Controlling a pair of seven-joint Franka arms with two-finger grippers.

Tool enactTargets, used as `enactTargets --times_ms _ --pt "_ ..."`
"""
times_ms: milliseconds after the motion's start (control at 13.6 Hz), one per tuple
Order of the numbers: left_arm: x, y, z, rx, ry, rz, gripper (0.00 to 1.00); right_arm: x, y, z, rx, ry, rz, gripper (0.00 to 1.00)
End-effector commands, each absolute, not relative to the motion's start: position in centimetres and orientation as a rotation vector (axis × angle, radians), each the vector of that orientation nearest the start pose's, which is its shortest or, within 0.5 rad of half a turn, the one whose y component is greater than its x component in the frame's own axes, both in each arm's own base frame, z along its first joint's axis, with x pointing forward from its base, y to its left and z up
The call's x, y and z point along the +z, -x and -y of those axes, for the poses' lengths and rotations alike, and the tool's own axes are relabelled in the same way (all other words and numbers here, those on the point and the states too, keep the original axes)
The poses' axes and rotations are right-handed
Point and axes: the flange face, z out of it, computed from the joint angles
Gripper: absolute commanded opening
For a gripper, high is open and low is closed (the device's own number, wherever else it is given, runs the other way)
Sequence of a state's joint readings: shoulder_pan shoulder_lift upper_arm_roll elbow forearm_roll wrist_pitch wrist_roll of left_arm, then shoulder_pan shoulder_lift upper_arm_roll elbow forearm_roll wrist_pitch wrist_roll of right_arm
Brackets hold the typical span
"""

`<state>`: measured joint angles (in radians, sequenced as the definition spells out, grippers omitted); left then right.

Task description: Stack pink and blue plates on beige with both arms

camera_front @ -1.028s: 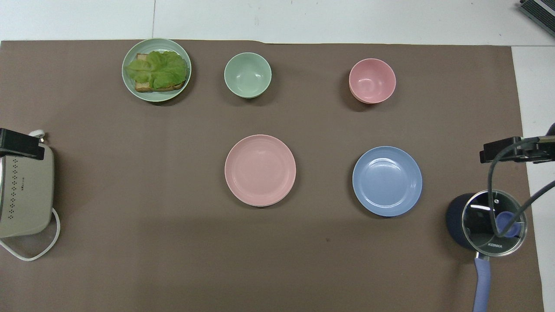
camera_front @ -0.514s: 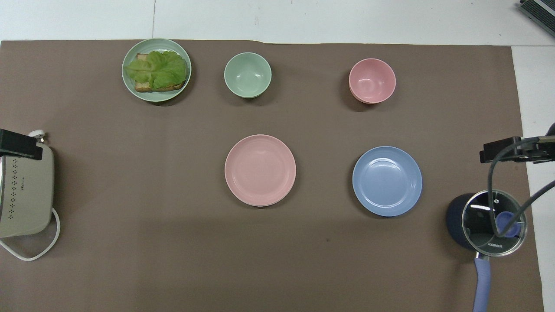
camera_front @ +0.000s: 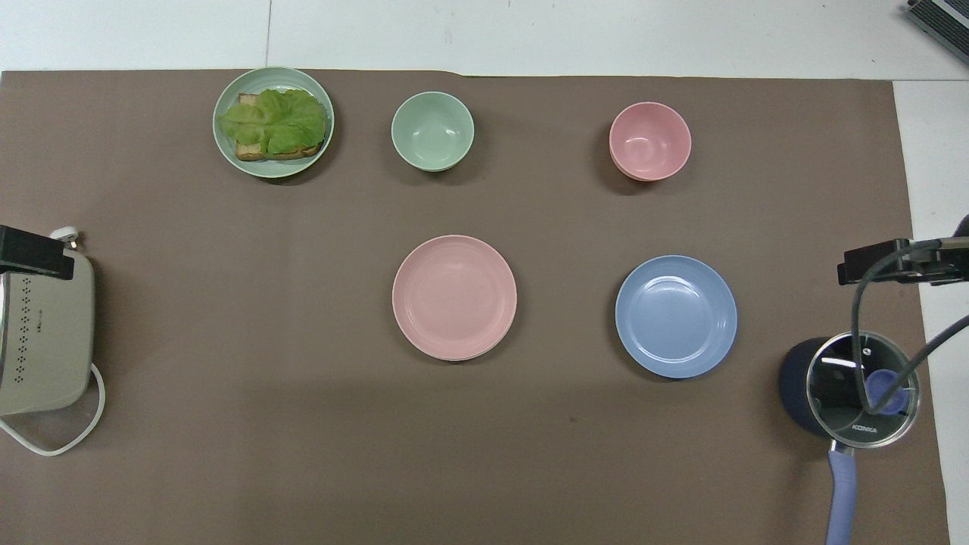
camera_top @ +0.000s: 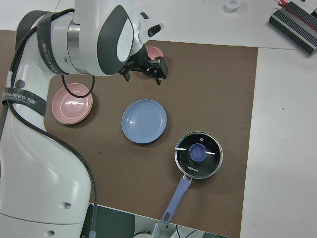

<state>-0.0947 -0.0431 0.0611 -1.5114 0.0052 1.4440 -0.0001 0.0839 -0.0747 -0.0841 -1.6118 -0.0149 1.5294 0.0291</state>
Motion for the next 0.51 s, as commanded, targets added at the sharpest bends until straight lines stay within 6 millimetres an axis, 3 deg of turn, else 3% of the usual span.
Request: enactTargets --times_ms 0,440 --pt "67.03 -52.36 1.43 0.036 3.13 -0.05 1.0 64.42 -52.07 0.62 0.01 3.128 -0.045 1.0" --pt "67.03 -52.36 1.43 0.036 3.13 -0.05 1.0 64.42 -52.07 0.62 0.01 3.128 -0.045 1.0"
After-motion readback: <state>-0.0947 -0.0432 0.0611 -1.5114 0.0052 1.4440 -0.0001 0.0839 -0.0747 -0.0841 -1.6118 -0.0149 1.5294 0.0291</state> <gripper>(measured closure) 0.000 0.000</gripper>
